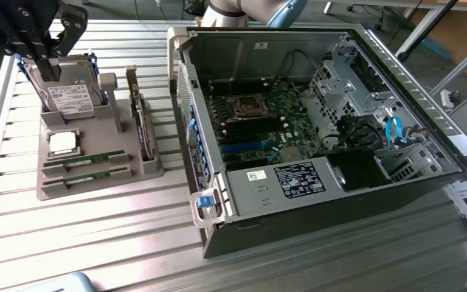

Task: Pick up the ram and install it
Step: 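Reach for the ram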

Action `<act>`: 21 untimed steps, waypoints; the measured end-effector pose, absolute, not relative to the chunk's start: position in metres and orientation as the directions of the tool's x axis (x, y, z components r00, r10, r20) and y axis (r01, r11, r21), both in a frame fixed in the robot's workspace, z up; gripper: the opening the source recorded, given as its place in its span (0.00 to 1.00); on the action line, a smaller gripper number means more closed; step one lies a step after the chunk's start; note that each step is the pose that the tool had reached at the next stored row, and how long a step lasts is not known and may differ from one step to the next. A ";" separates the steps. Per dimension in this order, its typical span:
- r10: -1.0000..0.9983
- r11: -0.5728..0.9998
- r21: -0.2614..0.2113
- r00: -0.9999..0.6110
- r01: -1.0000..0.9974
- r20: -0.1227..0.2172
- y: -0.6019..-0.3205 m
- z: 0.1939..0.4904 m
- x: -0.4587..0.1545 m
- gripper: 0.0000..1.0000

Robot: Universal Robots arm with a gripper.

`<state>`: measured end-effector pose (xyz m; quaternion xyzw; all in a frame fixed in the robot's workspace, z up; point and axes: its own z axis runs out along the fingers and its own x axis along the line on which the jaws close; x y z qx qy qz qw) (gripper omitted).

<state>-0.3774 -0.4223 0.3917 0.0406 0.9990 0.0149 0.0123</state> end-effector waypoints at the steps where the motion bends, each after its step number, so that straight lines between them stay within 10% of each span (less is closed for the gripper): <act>1: 0.081 0.996 0.031 -0.996 0.081 -0.023 -0.423 0.392 -0.377 0.10; 21: 0.081 0.996 0.029 -0.996 0.081 -0.024 -0.437 0.391 -0.377 0.10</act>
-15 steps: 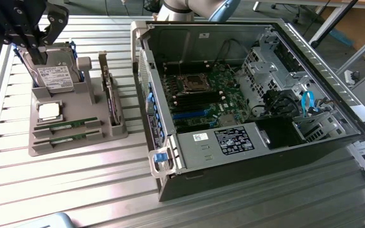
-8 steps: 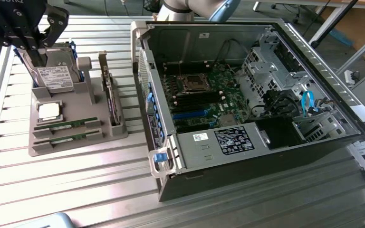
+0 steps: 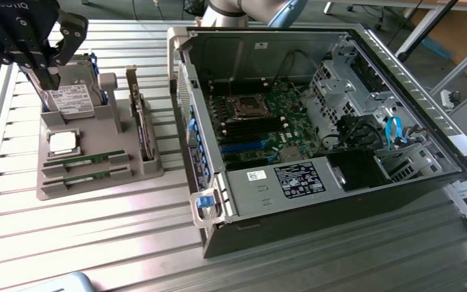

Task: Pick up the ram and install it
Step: 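Reach for the ram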

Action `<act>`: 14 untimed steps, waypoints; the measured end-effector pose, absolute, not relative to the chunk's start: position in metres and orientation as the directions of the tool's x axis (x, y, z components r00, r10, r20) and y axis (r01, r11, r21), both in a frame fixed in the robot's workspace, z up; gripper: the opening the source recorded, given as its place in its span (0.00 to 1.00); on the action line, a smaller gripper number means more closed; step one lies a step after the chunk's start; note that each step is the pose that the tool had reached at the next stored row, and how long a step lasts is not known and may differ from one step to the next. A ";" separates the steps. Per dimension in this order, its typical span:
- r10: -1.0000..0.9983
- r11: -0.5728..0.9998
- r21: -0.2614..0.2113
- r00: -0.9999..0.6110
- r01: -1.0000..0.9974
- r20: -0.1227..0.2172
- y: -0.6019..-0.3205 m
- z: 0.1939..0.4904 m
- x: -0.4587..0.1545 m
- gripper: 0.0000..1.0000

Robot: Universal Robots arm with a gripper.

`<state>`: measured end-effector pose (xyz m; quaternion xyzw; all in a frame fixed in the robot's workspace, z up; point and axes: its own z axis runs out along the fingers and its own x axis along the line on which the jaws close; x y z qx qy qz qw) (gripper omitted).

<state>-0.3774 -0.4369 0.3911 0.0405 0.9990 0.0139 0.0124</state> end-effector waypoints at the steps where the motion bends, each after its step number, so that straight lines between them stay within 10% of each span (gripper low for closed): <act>1: 0.081 0.996 0.029 -0.996 0.081 -0.024 -0.438 0.391 -0.377 0.10; 14: 0.081 0.996 0.029 -0.996 0.081 -0.024 -0.442 0.391 -0.377 0.10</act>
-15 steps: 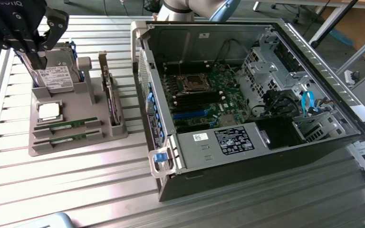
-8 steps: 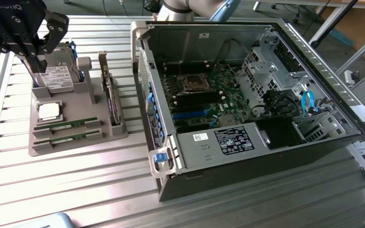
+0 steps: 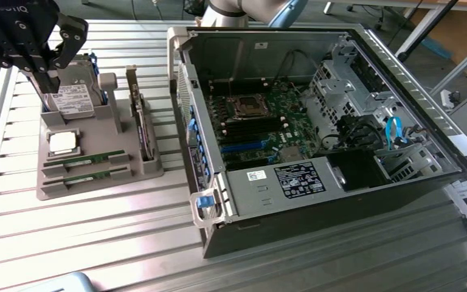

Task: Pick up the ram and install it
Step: 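Pick up the ram and move it above insertion slot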

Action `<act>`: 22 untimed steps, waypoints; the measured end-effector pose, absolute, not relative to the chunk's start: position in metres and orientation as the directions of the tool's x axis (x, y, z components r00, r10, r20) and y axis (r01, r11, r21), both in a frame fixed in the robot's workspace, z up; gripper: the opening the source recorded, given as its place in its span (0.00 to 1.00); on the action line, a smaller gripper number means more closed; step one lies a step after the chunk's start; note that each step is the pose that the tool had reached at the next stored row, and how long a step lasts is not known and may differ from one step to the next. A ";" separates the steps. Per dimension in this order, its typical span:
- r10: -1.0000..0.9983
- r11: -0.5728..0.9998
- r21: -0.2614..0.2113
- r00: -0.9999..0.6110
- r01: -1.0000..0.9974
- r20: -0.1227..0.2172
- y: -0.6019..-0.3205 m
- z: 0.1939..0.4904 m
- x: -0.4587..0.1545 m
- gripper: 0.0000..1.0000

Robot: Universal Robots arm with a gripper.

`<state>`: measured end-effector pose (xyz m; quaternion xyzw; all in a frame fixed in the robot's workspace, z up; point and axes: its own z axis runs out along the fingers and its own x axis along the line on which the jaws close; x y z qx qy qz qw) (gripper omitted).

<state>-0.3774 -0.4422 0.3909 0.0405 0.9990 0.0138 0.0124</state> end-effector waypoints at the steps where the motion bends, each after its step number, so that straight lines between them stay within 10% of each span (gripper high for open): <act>1: 0.081 0.996 0.029 -0.996 0.081 -0.024 -0.442 0.391 -0.377 0.10; 22: -0.010 1.000 0.027 -1.000 -0.011 -0.024 -0.442 0.391 -0.377 0.10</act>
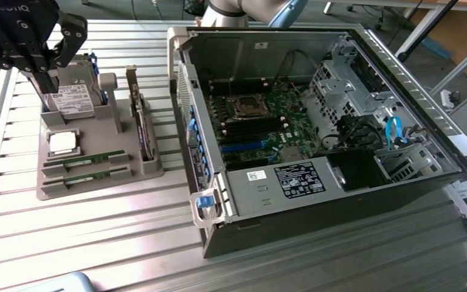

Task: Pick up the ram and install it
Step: 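Pick up the ram and move it above insertion slot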

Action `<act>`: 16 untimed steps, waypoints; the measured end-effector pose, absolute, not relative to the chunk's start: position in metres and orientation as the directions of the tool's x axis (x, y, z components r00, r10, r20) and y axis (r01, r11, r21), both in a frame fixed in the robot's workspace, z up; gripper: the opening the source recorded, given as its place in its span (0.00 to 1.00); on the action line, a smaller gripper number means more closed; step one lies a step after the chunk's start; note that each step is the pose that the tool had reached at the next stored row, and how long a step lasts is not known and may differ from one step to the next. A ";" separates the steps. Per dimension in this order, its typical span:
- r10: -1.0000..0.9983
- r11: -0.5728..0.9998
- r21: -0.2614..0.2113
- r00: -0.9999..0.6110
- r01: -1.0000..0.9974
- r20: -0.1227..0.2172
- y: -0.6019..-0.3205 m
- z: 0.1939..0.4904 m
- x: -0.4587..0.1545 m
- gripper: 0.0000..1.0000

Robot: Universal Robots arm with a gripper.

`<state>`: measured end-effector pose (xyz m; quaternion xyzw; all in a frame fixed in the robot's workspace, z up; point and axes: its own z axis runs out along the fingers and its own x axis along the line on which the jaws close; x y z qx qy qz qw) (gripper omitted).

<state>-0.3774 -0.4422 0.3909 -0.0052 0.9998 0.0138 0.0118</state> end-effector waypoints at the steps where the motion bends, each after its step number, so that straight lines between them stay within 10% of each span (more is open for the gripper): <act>1: -0.018 0.999 0.028 -1.000 -0.018 -0.024 -0.442 0.391 -0.377 0.10; 16: -0.110 0.994 0.024 -0.994 -0.110 -0.023 -0.442 0.391 -0.377 0.10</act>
